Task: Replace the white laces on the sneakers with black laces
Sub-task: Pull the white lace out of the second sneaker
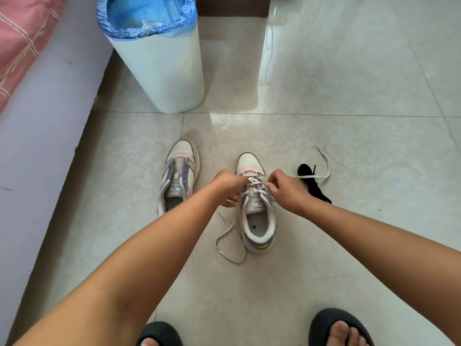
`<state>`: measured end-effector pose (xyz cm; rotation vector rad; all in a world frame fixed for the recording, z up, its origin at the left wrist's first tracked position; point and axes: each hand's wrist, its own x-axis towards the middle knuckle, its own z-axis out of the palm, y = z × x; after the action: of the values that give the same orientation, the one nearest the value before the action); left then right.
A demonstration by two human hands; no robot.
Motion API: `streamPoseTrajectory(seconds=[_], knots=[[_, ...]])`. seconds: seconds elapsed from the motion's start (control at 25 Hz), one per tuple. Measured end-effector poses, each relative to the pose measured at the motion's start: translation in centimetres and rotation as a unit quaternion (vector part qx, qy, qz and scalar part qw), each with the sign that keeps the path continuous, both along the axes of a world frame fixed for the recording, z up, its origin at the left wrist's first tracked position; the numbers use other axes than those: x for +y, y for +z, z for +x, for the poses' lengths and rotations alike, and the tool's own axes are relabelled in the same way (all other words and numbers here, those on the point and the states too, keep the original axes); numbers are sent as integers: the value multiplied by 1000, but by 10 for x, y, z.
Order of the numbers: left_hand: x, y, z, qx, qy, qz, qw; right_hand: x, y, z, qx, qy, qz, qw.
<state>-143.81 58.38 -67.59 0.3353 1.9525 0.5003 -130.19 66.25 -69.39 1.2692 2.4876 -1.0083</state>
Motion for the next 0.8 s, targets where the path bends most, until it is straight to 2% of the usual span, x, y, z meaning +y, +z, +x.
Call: streamPoseTrajectory(seconds=[0.08,0.16,0.2,0.32,0.4,0.52,0.56,0.64,0.68,0.72,0.8], knots=[[-1,-1,4,-1,-25,12,1000,2,1,-2,46,-93,-77,992],[-4,-5,4,32,-66,51,996,0,3,-5,64,-121,-127,982],[-5,-6,2,31,-69,66,995,0,2,-6,90,-157,-190,965],[-11,-9,-4,18,-51,76,996,0,0,-8,171,-272,-418,850],[-13,-11,-4,17,-35,72,997,1,-1,-6,178,-295,-469,813],[-13,-7,-3,65,-73,53,994,3,1,-2,173,-302,-495,796],[-13,-6,-4,126,-121,38,984,3,1,0,170,-304,-504,791],[-12,-2,-2,277,-184,38,942,6,0,4,163,-305,-518,782],[-13,-4,0,309,-163,42,936,7,-1,6,157,-304,-521,782],[-13,-10,-2,315,-148,37,937,9,-1,7,148,-297,-519,788],[-8,-14,-10,179,-69,22,981,11,1,6,126,-259,-494,820]])
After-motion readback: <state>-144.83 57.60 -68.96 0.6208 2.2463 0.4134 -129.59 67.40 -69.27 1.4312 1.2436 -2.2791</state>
